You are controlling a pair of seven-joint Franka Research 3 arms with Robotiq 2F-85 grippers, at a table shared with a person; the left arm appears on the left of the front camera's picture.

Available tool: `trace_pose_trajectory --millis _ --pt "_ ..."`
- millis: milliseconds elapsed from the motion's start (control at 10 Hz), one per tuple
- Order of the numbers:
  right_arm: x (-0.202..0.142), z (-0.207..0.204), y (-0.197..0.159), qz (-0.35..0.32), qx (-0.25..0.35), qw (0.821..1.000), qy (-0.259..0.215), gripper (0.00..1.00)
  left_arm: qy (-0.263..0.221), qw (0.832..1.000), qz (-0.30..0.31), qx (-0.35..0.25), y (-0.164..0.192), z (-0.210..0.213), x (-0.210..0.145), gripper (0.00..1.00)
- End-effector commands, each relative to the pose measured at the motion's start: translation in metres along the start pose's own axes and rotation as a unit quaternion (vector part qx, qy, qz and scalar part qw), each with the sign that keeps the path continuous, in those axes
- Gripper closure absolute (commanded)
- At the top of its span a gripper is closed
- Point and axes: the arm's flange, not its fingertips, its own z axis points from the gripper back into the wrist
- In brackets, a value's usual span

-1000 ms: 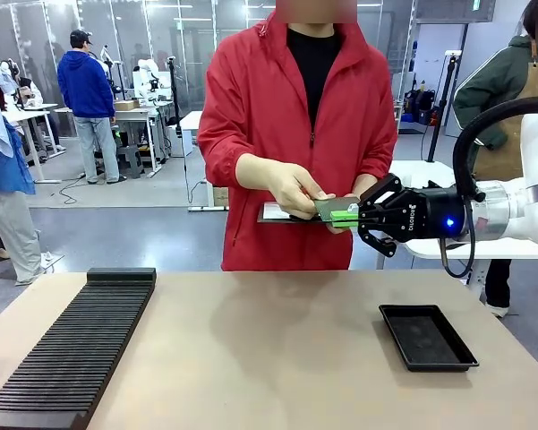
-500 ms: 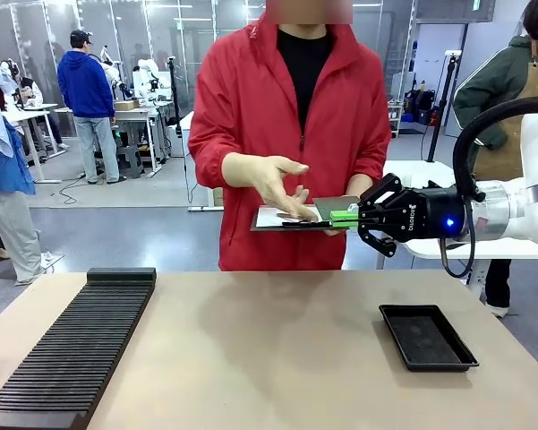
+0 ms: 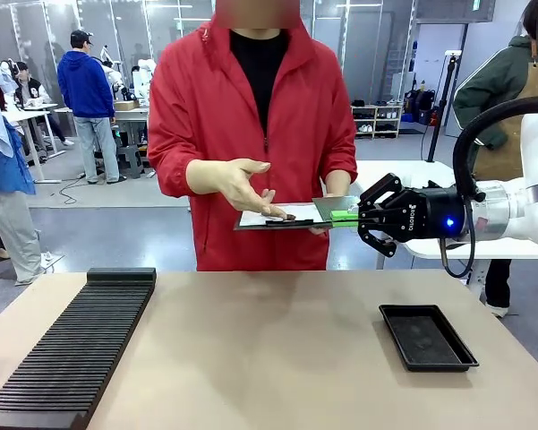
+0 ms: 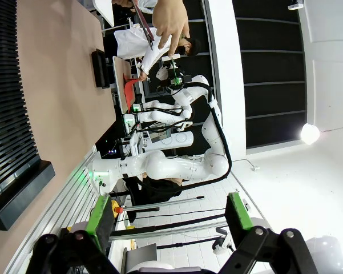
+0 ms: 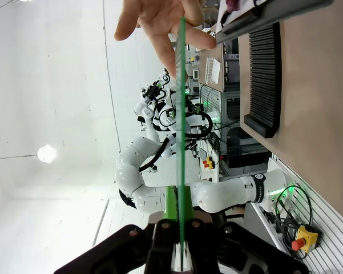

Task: Inspect the PCB.
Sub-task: Place the Blank PCB in the ESD tray.

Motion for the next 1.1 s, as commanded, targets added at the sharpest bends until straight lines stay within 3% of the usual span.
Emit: trace_pose_trajectory --millis 0,300,500,800,1000 --pt "0.000 -0.001 0.001 0.001 0.000 1.000 0.001 1.00 0.003 1.000 0.006 0.004 -0.004 0.000 -0.002 0.00" --pt "0.000 0.000 0.000 0.000 0.000 1.000 0.000 0.97 0.003 1.000 0.006 0.004 -0.004 0.000 -0.002 0.00" --pt "-0.012 0.028 -0.003 0.054 -0.070 0.994 -0.059 0.97 0.003 1.000 0.006 0.004 -0.004 0.000 -0.002 0.00" --pt "-0.026 0.071 -0.041 0.077 -0.155 0.984 -0.032 0.97 0.003 1.000 0.006 0.004 -0.004 0.000 -0.002 0.00" --pt "-0.017 0.102 -0.068 0.108 -0.191 0.975 -0.027 0.97 0.003 1.000 0.006 0.004 -0.004 0.000 -0.002 0.00"
